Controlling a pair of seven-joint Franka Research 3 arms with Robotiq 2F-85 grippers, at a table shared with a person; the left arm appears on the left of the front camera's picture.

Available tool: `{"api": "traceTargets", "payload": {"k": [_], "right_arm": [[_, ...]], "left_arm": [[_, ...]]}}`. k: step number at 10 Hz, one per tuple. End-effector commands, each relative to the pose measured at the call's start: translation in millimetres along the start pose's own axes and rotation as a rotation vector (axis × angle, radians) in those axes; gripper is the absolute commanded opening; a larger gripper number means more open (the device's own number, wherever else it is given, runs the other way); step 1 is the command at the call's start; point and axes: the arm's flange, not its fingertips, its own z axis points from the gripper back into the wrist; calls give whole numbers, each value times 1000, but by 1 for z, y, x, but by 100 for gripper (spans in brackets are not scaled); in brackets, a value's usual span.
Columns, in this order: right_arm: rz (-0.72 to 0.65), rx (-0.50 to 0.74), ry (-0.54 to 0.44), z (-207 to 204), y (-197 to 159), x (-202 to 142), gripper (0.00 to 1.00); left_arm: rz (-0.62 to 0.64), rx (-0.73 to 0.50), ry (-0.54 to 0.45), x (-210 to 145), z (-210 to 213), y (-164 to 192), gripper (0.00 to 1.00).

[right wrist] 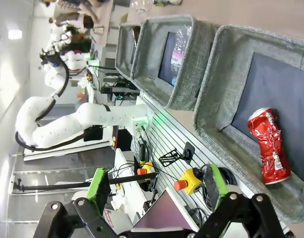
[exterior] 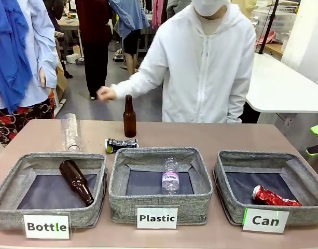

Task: Sort the can waste into the basket.
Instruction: Pick up the can waste from the table and place it in the right Fabric basket.

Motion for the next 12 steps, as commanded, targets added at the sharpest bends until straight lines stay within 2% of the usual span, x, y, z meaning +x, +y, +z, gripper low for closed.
{"api": "traceTargets", "payload": {"k": [1,3,4,5,9,10,12], "right_arm": [[17,-8,-9,-1,-1,-2,100],[17,-8,-9,-1,-1,-2,100],[17,-8,-9,-1,-1,-2,100],[17,-8,-9,-1,-1,-2,100],[17,-8,-9,-1,-1,-2,100],[17,-8,-9,-1,-1,-2,100],[17,-8,-9,-1,-1,-2,100]], "left_arm": [[9,121,134,-21,-60,36,100],[28,183,214,-34,-88,60,100],[9,184,173,-38,-95,63,100],[51,160,190,-31,-91,61,100],[46,173,184,-33,-95,67,100],[-3,270,202,-30,-106,60,100],[-136,447,320,-18,-166,60,100]]}}
